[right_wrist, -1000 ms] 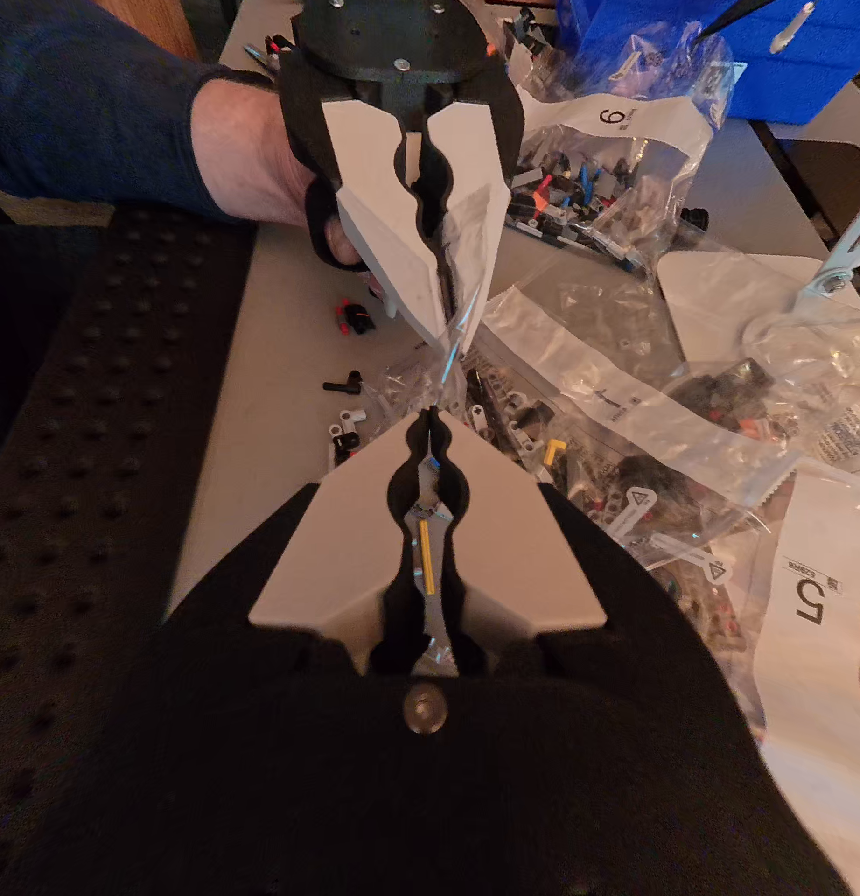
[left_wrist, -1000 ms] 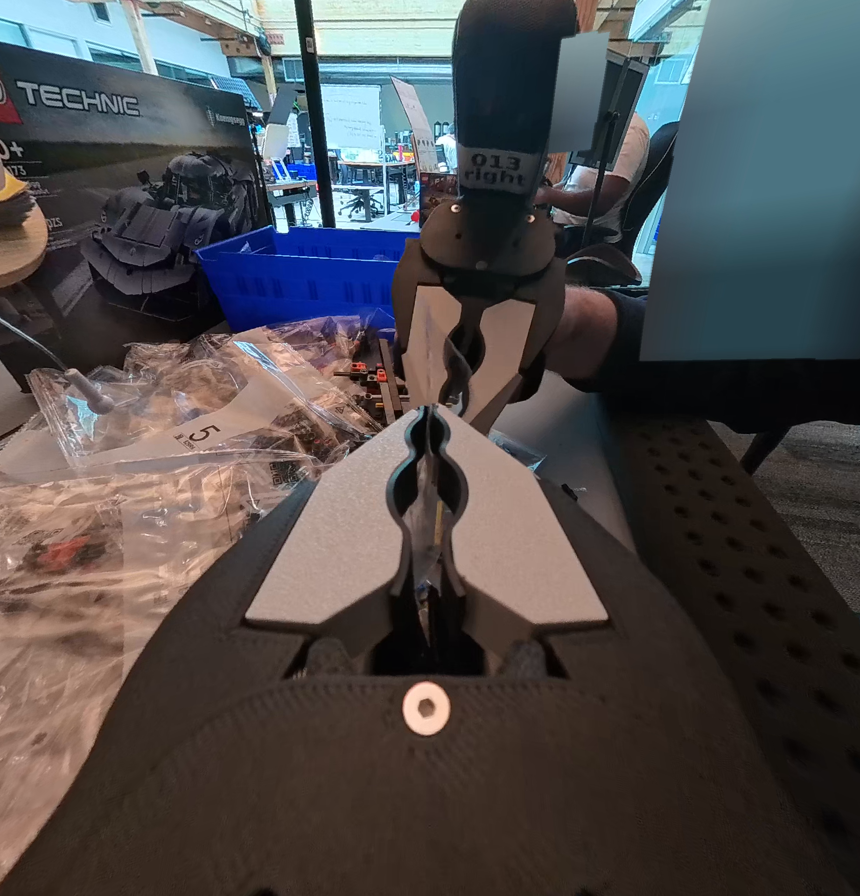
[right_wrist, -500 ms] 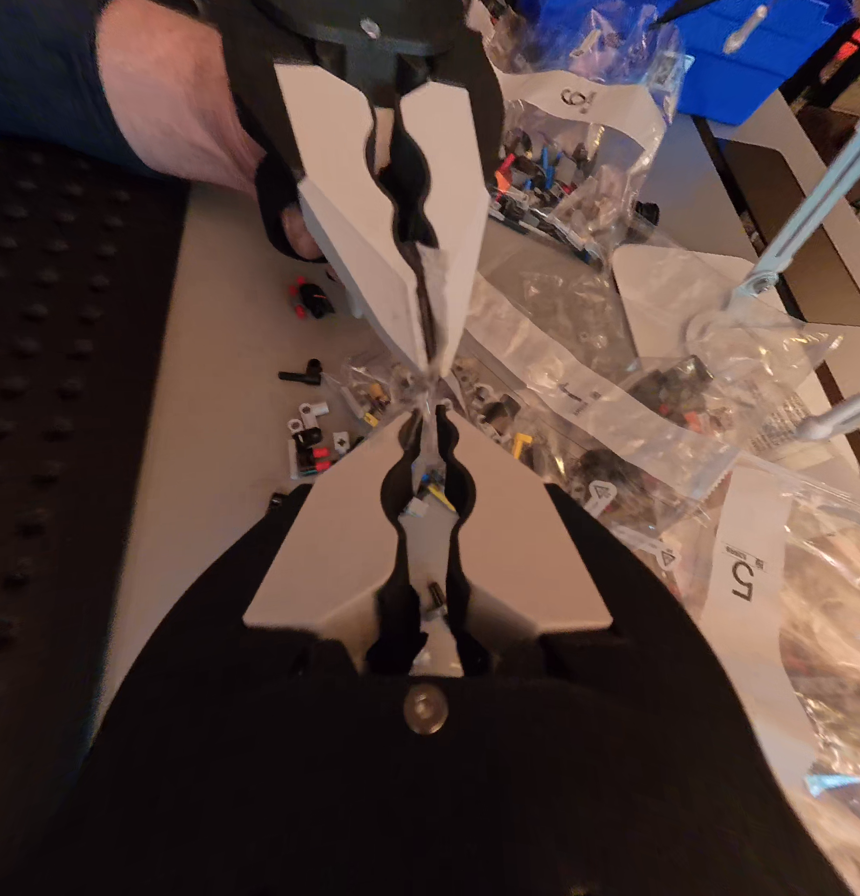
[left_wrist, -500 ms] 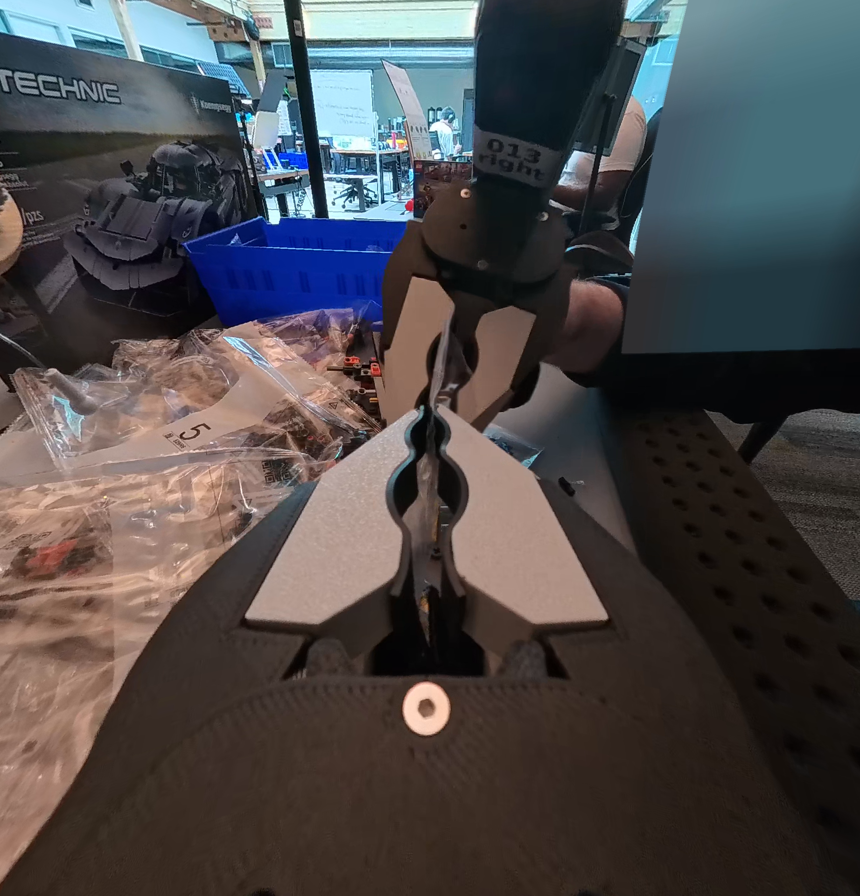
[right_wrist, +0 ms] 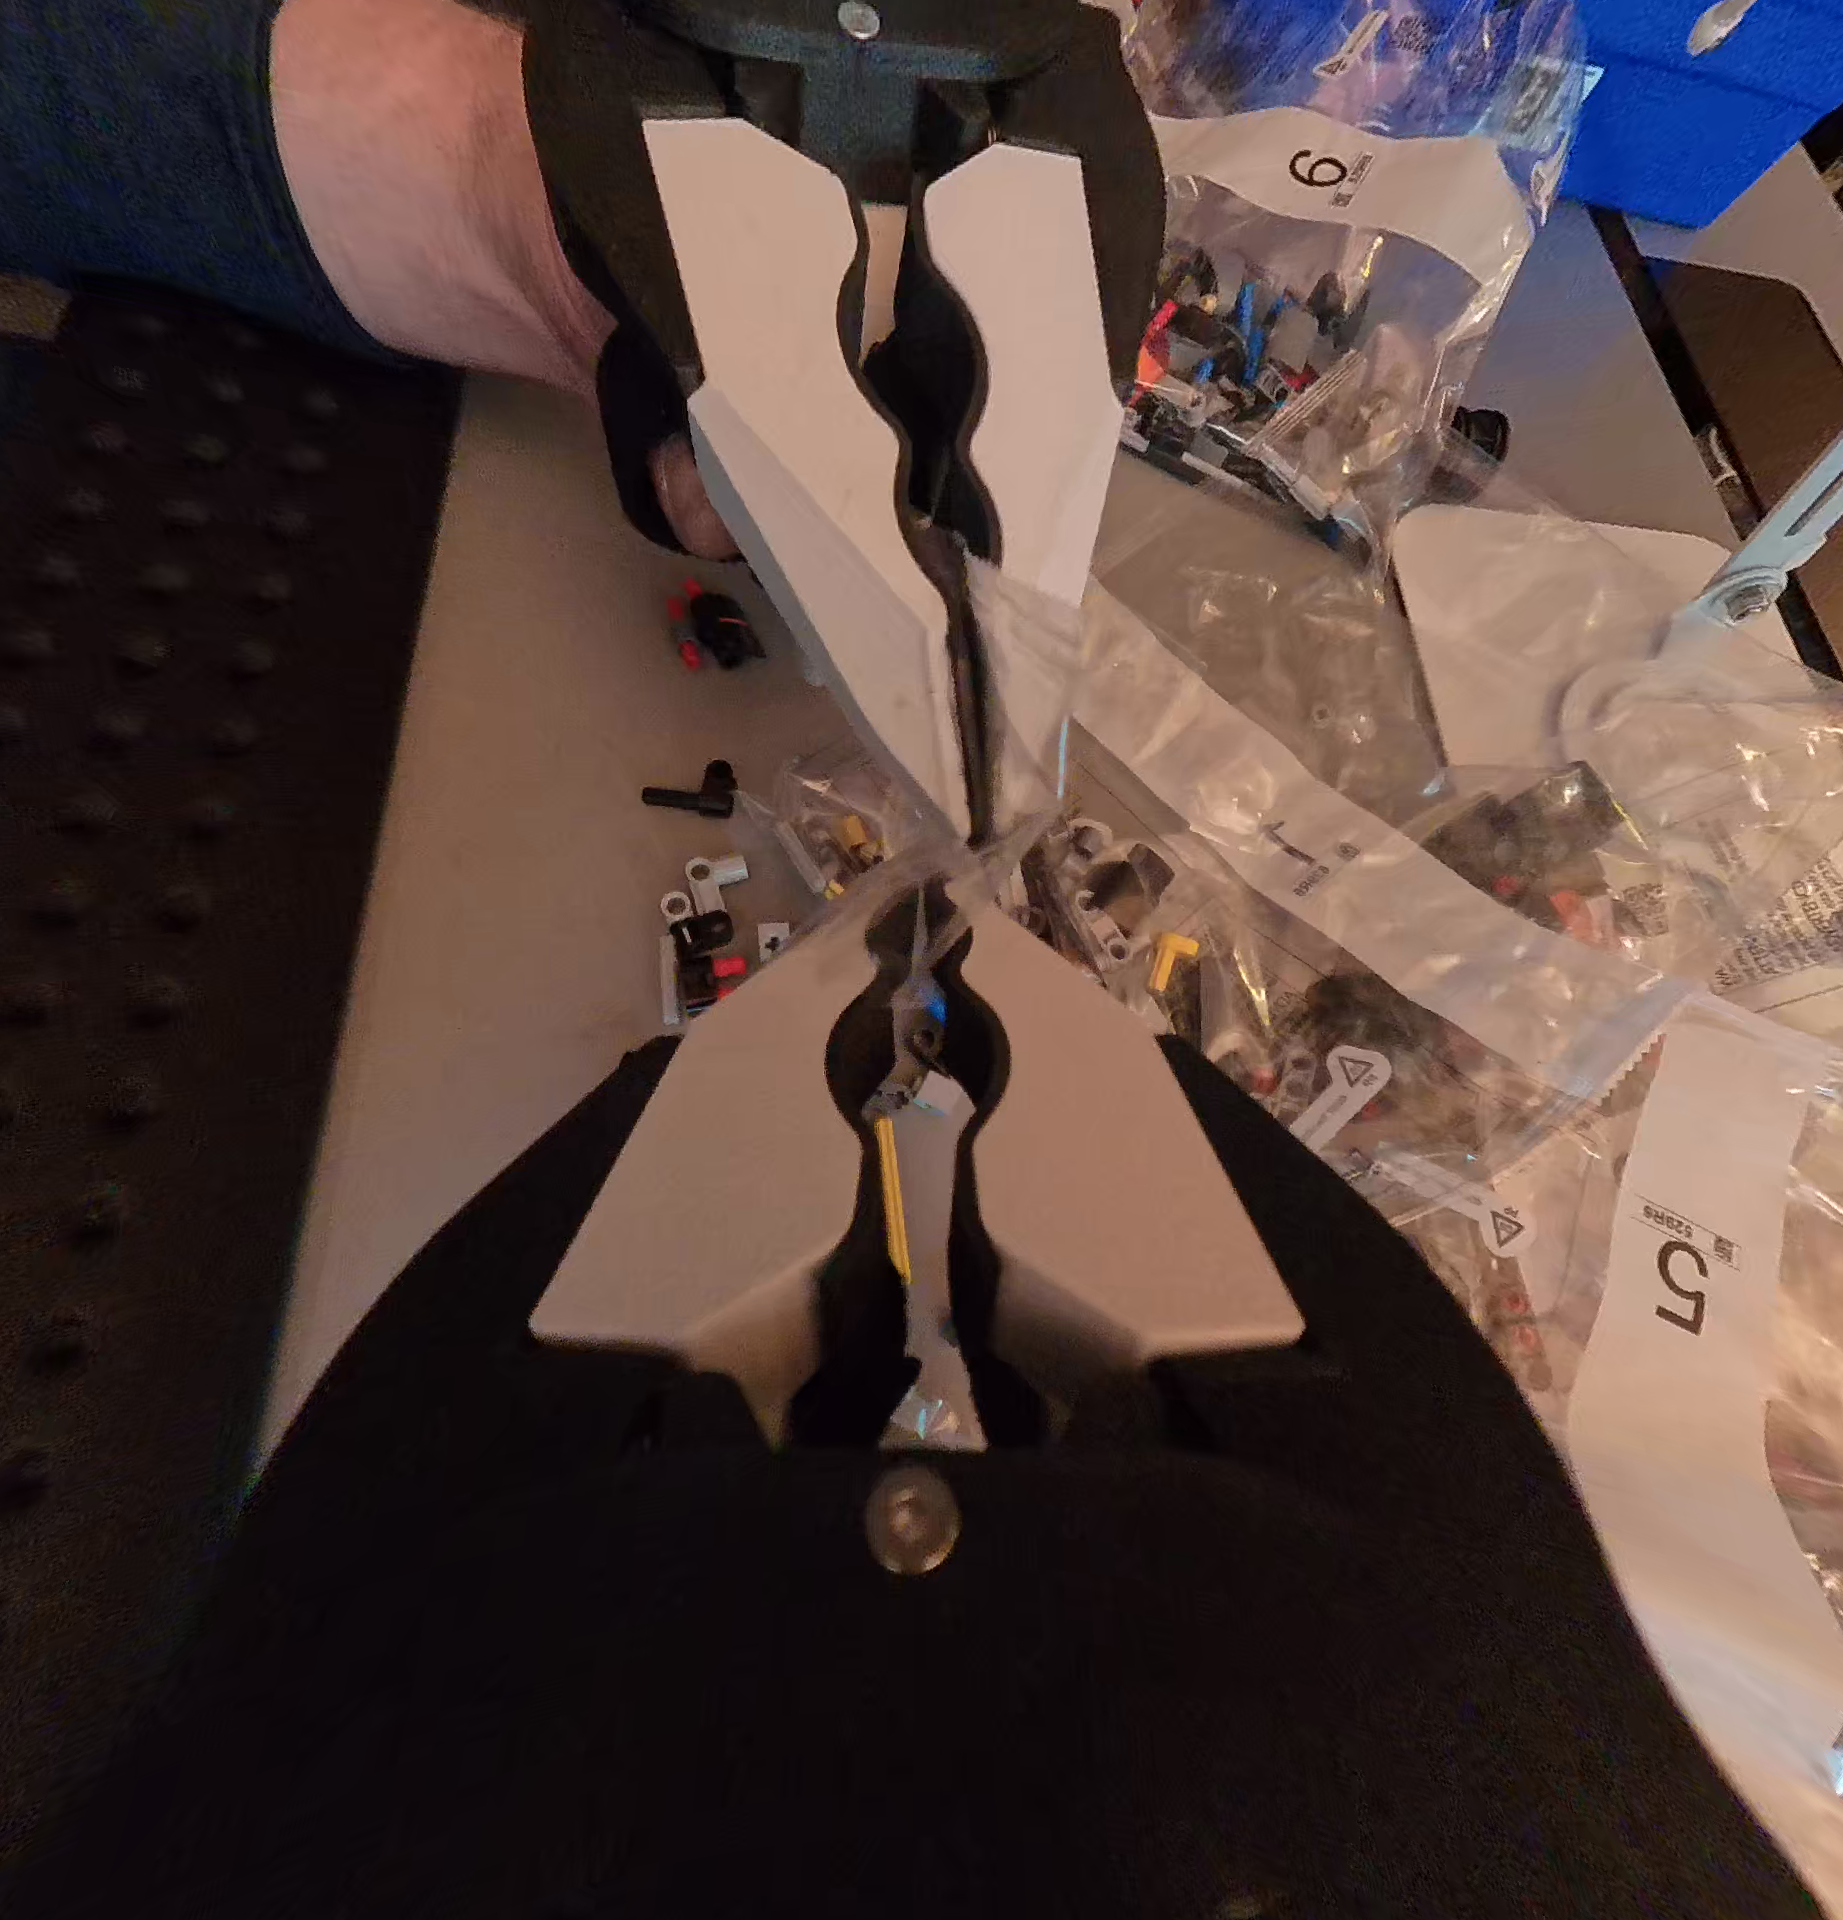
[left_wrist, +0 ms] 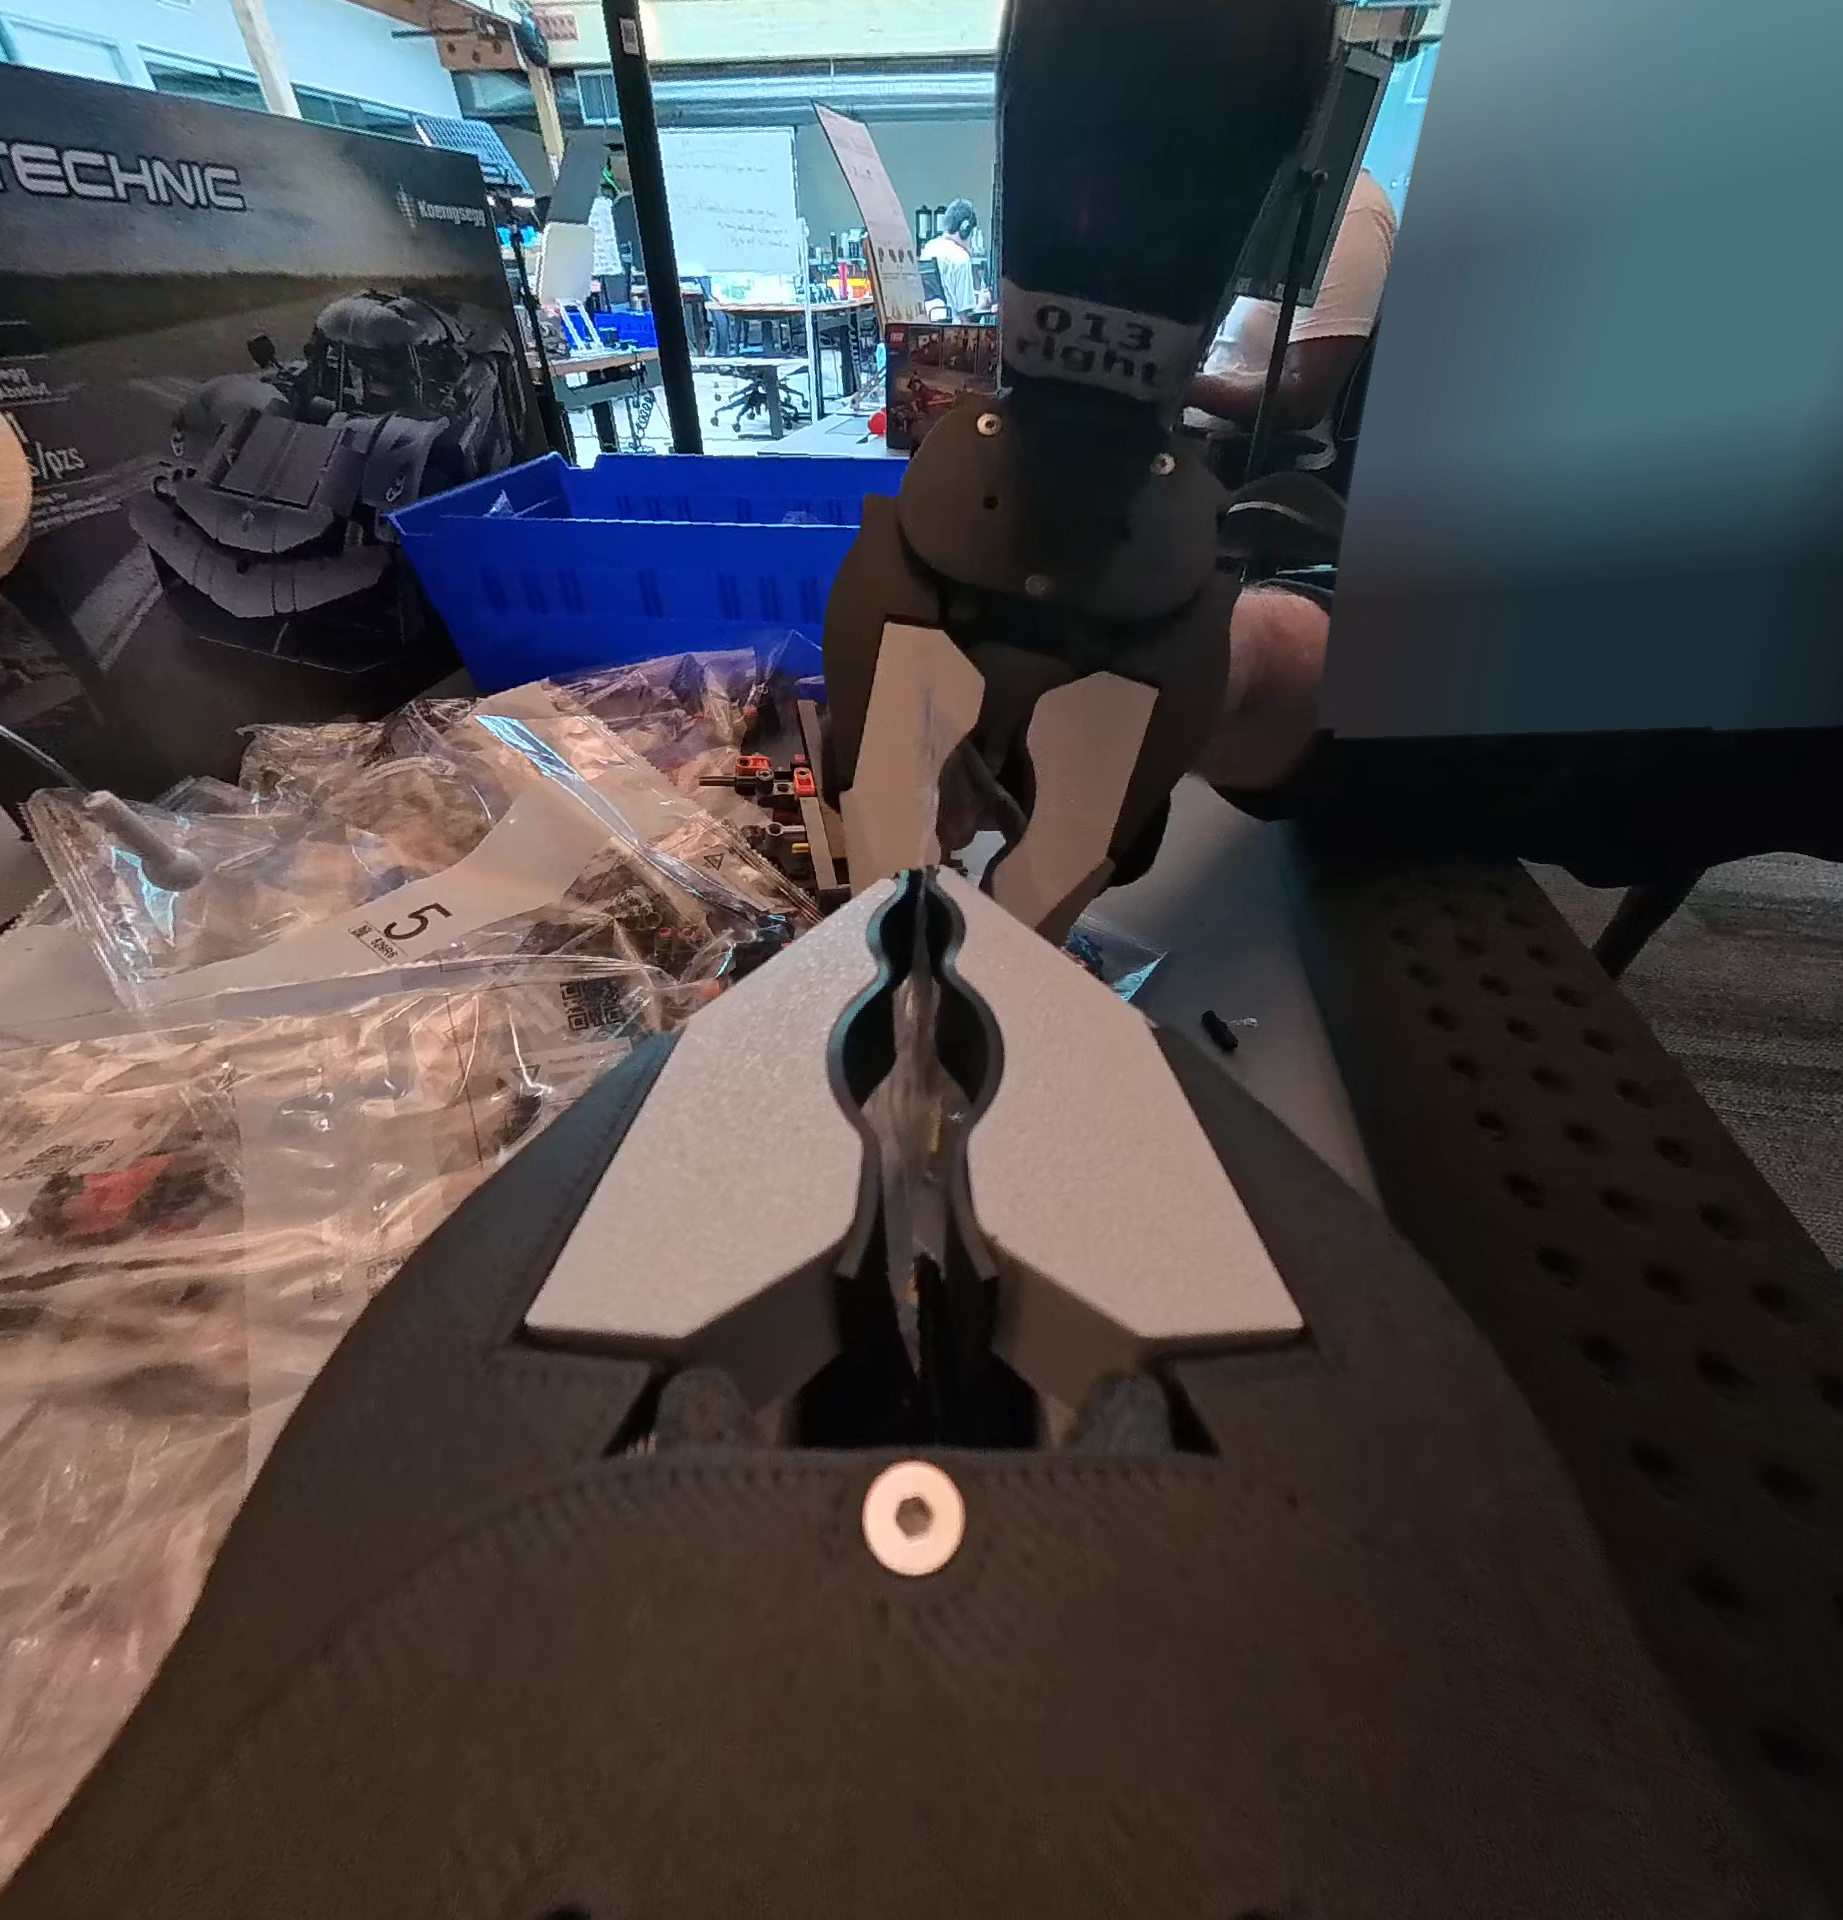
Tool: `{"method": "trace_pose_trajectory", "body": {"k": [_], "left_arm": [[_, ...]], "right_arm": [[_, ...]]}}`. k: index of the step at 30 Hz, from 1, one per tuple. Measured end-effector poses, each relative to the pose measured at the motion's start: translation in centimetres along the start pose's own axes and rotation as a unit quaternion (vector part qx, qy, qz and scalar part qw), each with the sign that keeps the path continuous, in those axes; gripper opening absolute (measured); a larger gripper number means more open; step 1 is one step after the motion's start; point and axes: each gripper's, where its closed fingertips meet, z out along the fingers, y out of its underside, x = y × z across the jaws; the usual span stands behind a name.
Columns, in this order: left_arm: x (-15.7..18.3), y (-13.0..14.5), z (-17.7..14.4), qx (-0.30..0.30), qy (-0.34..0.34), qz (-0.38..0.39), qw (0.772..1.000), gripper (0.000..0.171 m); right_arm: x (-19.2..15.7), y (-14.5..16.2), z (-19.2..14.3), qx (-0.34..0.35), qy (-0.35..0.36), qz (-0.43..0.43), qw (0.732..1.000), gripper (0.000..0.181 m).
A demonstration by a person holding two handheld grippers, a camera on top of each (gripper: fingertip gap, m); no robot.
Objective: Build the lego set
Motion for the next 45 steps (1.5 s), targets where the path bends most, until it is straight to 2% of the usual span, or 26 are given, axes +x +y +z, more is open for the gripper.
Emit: {"method": "trace_pose_trajectory", "body": {"k": [27,40,45], "left_arm": [[0.4,-0.5,0.1,0.012,0.011,-0.005,1.000,0.000],[-0.3,-1.5,-0.6,0.036,-0.004,-0.009,0.999,0.000],[-0.5,-1.6,-0.7,0.035,-0.009,-0.009,0.999,0.000]], "right_arm": [[-0.8,-0.5,0.8,0.024,-0.033,0.029,0.999,0.008],[-0.5,-2.1,0.1,0.083,-0.046,0.039,0.995,0.005],[-1.0,-2.0,0.5,0.078,-0.060,0.025,0.995,0.005]]}}
